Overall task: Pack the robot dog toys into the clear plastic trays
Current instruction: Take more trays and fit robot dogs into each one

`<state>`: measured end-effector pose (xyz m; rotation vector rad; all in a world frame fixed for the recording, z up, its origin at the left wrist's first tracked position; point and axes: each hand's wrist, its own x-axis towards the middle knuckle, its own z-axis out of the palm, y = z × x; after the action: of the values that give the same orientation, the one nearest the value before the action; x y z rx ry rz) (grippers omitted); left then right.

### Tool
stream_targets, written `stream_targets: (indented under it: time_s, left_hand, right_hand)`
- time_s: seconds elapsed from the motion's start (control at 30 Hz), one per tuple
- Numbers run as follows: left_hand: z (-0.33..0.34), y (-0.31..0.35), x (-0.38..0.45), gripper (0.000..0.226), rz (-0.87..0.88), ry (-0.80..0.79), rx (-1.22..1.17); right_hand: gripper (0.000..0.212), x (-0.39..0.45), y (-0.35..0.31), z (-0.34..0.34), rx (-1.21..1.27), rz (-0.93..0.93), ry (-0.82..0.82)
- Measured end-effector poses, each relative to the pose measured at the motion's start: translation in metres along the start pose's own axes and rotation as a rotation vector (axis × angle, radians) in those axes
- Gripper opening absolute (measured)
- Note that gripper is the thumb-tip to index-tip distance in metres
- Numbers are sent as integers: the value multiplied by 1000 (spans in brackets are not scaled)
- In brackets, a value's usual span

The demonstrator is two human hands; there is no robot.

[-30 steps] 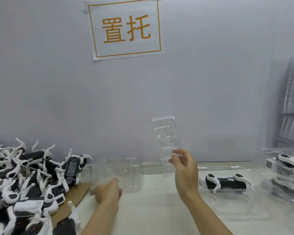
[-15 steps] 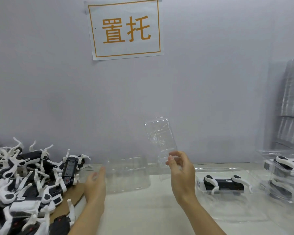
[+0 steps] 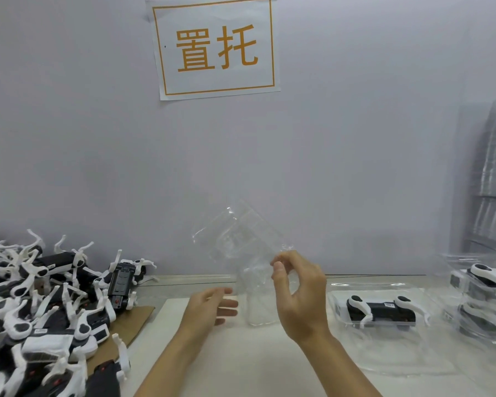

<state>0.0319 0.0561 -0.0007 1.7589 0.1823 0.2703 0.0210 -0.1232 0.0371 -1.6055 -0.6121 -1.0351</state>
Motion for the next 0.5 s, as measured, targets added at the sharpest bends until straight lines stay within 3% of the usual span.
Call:
stream_targets:
  time_s: [0.07, 0.17, 0.3, 0.5]
  left_hand:
    - [-9, 9, 1, 27, 12, 146, -110]
    - [-29, 27, 2, 22, -29, 263, -457]
    - [-58, 56, -4, 30, 14, 230, -708]
    - [-88, 104, -30, 49, 53, 82, -470]
  right_hand:
    - [18, -1, -1, 1, 17, -44, -55]
    - [18, -3, -5, 3, 36, -69, -132]
    - [19, -6, -8, 9, 67, -71, -227]
    - [20, -12, -9, 16, 118, -7, -470]
